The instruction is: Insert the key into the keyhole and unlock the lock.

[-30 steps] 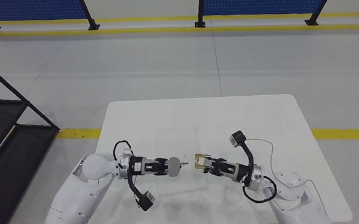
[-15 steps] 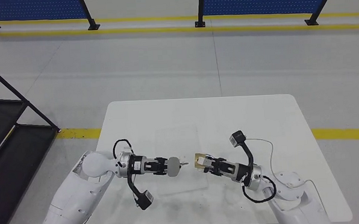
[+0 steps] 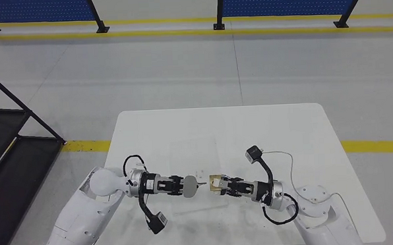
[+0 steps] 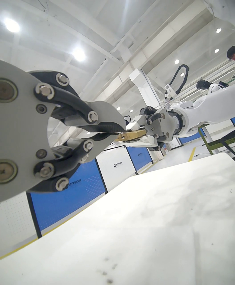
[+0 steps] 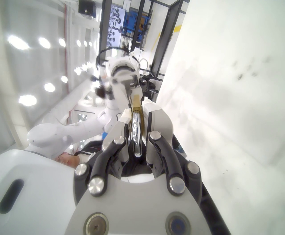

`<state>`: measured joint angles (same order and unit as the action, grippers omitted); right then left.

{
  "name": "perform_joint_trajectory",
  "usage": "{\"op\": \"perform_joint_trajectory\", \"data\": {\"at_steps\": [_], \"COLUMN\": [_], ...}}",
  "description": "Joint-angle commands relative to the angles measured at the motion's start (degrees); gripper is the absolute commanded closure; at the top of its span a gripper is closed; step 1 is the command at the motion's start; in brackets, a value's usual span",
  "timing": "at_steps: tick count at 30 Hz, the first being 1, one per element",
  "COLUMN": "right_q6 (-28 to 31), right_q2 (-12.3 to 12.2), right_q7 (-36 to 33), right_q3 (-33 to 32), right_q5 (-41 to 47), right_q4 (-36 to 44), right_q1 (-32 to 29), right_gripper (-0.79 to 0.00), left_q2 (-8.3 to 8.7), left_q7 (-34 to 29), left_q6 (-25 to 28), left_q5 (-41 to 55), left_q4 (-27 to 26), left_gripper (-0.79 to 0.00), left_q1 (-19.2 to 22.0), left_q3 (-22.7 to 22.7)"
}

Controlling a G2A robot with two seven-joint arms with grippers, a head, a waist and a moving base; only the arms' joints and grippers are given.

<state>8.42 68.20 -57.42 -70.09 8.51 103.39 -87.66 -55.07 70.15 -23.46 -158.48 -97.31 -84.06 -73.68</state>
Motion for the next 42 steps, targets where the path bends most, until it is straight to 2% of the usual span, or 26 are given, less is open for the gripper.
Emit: {"op": "perform_joint_trajectory", "data": {"at_steps": [1, 42], "right_q6": [0.02, 1.12], "right_q2": [-0.07, -1.93], "right_q7": [0.40, 2.45], "right_q3": [0.16, 2.36], "right_q5": [-0.06, 0.05], "right_q4": [0.01, 0.56], "right_q1": [0.11, 0.63], "right_gripper": [0.000, 0.000], "left_q2": [0.08, 1.23], "left_q7": [-0.01, -2.39], "left_q6": [0.04, -0.35], "left_q5": [-0.04, 0.87], "left_q4": [-0.06, 0.77], "left_gripper": [0.000, 0.000], "left_q1": [-0.06, 0.85], "left_q3": [0.17, 2.60]}}
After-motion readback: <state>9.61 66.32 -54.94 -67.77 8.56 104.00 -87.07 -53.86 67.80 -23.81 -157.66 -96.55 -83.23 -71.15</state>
